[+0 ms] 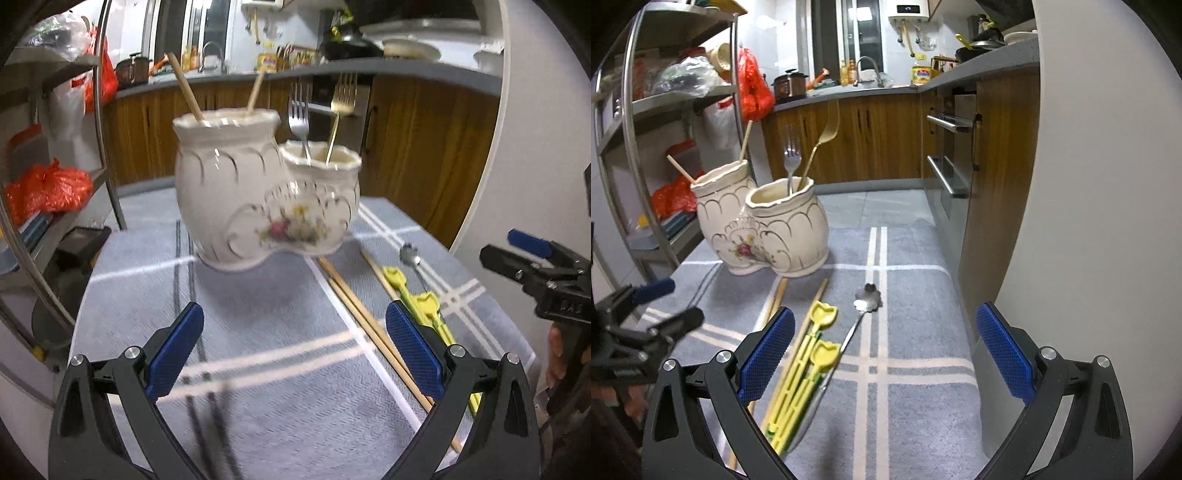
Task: Organize utensils
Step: 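Open both tools and withdraw them back over the cloth, then grasp a wooden chopstick with the left tool while the right tool grasps a yellow tulip utensil, then lift the chopstick and yellow utensil up toward the ceramic holder with both tools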
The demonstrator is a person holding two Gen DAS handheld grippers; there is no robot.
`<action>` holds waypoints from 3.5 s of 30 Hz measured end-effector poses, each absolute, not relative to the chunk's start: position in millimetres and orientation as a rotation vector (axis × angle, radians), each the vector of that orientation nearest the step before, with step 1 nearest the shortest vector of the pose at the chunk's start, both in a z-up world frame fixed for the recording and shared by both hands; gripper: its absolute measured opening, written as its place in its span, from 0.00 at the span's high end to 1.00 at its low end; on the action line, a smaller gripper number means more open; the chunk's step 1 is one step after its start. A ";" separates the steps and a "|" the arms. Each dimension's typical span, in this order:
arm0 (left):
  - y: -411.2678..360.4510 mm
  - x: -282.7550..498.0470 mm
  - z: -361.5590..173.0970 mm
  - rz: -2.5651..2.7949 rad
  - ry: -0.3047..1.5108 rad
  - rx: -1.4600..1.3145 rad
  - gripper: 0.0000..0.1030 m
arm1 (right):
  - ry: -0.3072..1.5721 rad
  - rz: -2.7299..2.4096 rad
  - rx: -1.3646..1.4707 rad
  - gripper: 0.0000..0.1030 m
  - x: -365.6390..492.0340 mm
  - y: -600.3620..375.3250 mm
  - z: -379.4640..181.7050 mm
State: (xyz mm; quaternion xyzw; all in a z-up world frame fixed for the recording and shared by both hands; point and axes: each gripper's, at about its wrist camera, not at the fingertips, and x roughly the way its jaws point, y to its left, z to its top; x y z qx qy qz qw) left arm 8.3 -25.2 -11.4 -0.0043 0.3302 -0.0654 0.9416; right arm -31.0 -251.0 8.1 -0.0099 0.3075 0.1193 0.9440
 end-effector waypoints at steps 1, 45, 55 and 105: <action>-29.2 8.9 -14.0 -0.120 0.686 0.007 0.06 | 0.627 0.244 -0.018 0.05 -31.1 -252.1 7.5; -32.4 33.7 -29.0 -0.226 0.953 0.051 0.96 | 0.743 0.310 -0.072 0.27 -42.8 -230.1 -9.6; -6.9 1.7 -26.5 -0.256 0.892 0.110 0.96 | 0.874 0.384 -0.081 0.78 -50.5 -208.3 -23.4; 8.9 -10.1 -32.3 -0.325 0.850 0.096 0.96 | 1.038 0.279 -0.199 0.85 -3.6 -190.4 -27.3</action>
